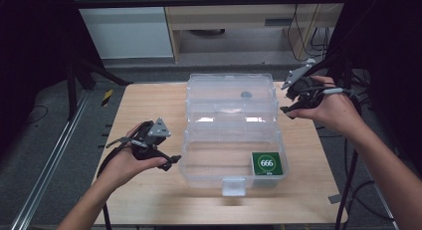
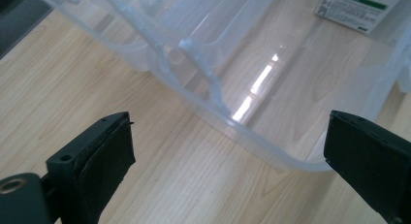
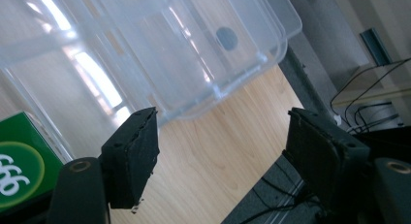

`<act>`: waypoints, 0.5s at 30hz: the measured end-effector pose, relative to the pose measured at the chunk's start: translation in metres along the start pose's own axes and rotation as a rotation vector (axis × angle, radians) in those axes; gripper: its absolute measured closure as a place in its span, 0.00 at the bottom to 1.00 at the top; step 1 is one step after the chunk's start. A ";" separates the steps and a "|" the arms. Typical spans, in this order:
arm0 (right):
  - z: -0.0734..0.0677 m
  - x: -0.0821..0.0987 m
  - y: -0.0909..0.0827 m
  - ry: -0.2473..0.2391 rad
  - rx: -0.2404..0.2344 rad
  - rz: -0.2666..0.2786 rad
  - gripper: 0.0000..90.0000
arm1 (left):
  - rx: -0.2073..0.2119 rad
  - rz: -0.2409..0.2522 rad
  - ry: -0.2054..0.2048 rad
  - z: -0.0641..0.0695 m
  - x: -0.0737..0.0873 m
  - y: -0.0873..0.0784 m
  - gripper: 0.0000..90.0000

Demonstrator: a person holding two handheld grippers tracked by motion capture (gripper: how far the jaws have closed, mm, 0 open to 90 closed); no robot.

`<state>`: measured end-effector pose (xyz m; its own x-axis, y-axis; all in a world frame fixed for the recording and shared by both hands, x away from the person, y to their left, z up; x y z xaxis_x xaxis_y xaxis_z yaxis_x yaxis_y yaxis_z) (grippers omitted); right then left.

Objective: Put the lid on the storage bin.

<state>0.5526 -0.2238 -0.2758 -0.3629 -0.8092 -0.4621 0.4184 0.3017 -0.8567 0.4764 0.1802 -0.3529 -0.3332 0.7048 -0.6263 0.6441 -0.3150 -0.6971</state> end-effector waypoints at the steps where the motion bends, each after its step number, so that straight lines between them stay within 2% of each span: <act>1: -0.002 -0.003 0.000 -0.009 -0.004 0.003 0.32 | 0.003 0.003 0.011 0.002 -0.003 0.000 0.04; 2: -0.005 -0.010 0.002 -0.028 -0.010 0.003 0.33 | 0.012 0.013 0.020 0.005 -0.008 0.000 0.04; 8: -0.008 -0.025 0.008 -0.077 -0.031 -0.015 0.35 | 0.031 0.026 0.065 0.014 -0.023 0.003 0.05; 11: -0.007 -0.028 0.010 -0.094 -0.036 -0.021 0.35 | 0.036 0.023 0.079 0.017 -0.026 0.005 0.05; 13: -0.007 -0.033 0.013 -0.122 -0.038 -0.029 0.36 | 0.050 0.015 0.104 0.022 -0.031 0.009 0.05; 15: -0.006 -0.034 0.013 -0.122 -0.042 -0.027 0.36 | 0.054 0.014 0.110 0.023 -0.032 0.010 0.05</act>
<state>0.5651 -0.1893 -0.2726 -0.2686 -0.8717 -0.4098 0.3741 0.2977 -0.8783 0.4777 0.1397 -0.3474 -0.2455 0.7647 -0.5958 0.6089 -0.3566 -0.7085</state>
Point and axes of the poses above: each handheld gripper's, and its own axes: y roughly forward along the jaws, x roughly out of its underside, z roughly to its right, the point moved 1 cm from there along y, roughly forward along the jaws, and after that the axes turned 15 degrees about -x, right-handed, at the moved point
